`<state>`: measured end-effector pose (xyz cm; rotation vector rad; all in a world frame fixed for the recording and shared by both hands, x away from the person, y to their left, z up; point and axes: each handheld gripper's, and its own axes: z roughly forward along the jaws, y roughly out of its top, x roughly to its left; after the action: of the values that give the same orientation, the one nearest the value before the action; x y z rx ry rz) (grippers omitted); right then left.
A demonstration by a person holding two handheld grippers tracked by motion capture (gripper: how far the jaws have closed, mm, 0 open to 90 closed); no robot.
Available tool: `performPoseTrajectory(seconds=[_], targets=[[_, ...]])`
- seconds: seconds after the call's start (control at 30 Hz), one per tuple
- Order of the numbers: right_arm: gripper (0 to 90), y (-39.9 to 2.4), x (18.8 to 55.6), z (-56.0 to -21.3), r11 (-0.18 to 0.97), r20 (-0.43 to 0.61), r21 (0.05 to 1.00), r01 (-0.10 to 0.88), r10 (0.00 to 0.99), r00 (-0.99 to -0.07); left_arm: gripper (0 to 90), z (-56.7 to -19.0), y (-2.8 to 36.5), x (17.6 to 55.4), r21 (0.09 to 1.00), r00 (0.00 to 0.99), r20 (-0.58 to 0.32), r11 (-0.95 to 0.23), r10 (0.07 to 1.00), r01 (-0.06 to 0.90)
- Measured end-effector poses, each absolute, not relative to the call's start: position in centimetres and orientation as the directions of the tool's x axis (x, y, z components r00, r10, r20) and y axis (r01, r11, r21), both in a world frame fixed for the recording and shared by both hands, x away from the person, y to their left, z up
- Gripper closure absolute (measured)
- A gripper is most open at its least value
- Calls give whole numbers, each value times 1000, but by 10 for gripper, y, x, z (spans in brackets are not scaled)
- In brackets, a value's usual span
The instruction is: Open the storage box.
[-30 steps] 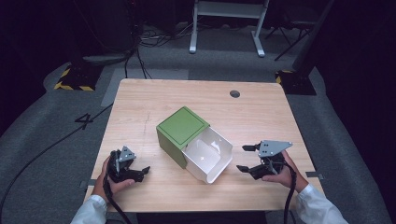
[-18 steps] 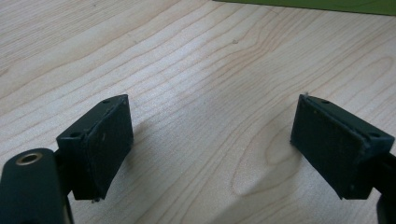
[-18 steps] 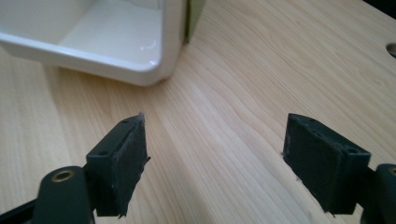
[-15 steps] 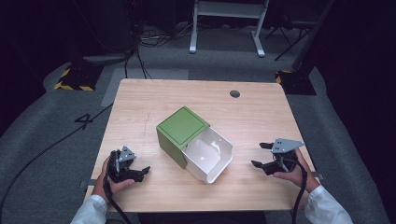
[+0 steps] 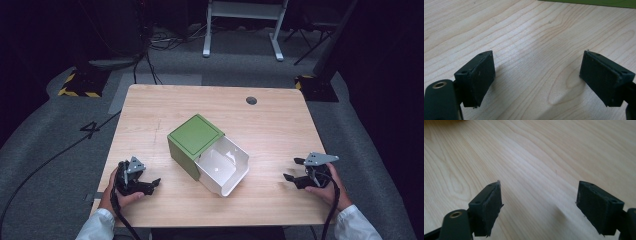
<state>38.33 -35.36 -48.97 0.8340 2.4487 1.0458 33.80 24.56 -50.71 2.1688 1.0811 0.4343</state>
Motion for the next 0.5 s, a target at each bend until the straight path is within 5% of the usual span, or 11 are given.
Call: performPoseTrajectory(seconds=[0.5], targets=[[181, -391, 370, -507, 462, -12, 746, 480, 729, -684, 132, -507, 246, 338, 691, 602, 0, -435, 799, 577]])
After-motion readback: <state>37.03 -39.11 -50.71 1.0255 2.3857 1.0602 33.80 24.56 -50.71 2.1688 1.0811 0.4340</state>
